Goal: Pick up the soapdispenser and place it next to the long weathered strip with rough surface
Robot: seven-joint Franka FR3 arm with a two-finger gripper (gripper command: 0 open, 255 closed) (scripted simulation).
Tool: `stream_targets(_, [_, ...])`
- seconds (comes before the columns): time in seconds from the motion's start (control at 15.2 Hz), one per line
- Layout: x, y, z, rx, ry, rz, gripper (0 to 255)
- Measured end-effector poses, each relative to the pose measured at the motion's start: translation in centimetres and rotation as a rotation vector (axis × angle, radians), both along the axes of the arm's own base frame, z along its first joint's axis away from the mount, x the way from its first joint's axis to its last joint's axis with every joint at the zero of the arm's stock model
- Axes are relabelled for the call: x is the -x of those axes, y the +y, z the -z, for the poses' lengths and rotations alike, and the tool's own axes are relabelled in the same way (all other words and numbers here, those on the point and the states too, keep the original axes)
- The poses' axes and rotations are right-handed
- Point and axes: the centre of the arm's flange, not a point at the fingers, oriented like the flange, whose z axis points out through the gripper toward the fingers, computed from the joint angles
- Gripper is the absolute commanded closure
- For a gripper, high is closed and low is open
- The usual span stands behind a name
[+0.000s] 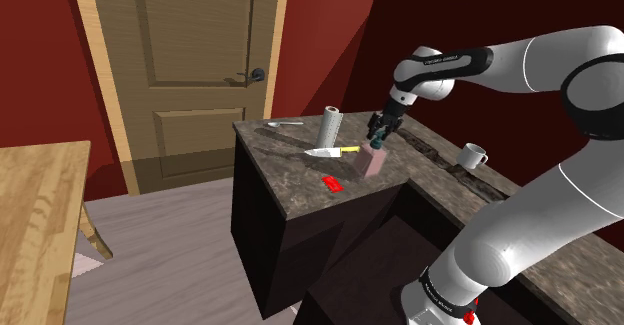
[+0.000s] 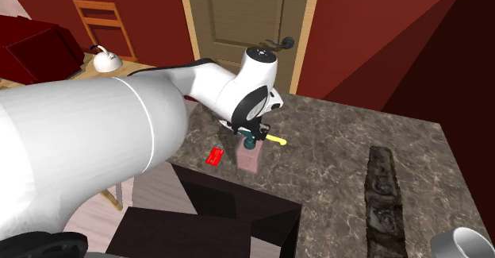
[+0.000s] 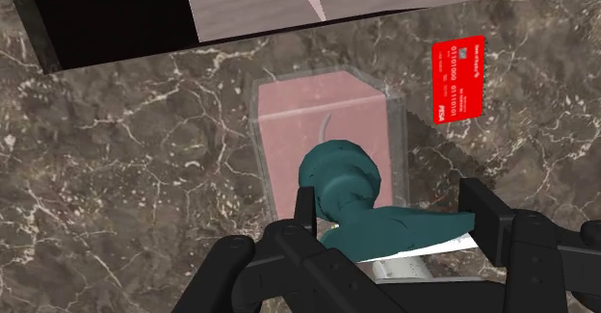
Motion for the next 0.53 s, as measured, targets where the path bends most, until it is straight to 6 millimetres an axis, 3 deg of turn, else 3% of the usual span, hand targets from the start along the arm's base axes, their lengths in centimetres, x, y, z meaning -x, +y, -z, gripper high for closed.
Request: stream_targets(0.53, [0.1,-0.1,-4.2,0.000,0.000,0.000,255])
